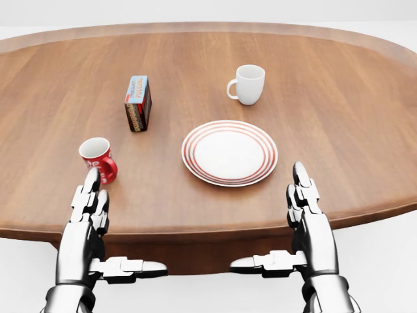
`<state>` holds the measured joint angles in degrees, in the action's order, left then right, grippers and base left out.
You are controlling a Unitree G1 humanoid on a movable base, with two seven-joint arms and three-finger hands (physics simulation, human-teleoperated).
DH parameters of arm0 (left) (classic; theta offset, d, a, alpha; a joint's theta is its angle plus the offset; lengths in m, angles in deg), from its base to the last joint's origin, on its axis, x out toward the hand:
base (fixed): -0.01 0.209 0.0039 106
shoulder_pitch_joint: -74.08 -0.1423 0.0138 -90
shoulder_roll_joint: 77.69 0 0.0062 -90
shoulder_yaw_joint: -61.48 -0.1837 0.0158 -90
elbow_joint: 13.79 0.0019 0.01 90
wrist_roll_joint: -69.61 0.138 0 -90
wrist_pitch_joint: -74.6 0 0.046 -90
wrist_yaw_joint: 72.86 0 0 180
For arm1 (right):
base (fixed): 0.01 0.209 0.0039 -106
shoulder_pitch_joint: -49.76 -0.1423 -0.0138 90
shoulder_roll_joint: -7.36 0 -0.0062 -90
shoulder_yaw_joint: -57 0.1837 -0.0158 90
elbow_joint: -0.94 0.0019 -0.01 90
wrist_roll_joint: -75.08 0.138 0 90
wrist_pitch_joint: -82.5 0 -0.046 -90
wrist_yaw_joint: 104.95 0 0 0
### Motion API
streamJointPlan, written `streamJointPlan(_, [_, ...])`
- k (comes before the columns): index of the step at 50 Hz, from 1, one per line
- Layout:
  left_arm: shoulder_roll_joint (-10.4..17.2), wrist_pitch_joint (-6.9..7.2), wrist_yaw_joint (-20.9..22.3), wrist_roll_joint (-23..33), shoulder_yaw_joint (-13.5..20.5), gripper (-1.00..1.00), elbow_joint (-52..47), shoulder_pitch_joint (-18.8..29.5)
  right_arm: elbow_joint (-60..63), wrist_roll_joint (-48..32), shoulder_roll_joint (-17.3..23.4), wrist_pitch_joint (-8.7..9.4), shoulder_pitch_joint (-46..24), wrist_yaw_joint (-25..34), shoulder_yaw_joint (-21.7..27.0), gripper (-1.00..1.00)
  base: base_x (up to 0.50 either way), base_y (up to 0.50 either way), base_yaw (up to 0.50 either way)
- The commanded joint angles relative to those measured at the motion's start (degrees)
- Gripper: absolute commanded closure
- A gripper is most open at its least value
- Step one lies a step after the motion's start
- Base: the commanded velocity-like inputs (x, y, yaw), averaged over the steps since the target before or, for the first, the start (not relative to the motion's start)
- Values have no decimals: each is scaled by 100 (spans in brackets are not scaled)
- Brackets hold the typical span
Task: Pick up the red mug and put it on the plate
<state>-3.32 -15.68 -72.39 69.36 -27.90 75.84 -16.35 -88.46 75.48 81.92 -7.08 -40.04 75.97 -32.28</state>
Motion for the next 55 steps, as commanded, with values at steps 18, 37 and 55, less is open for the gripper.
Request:
streamJointPlan(18, [96, 528, 218, -277, 226, -100, -2578, 60, 2385, 535, 191, 458, -390, 251, 342, -100, 0, 0, 0])
streamJointPlan(37, [254, 528, -105, -690, 543, -100, -2793, 705, 3103, 1016, 219, 458, -589, 196, 474, -100, 0, 0, 0])
streamJointPlan(55, [319, 528, -150, -757, 629, -100, -2635, 810, 3023, 1111, 239, 458, -536, 300, 464, -100, 0, 10, 0])
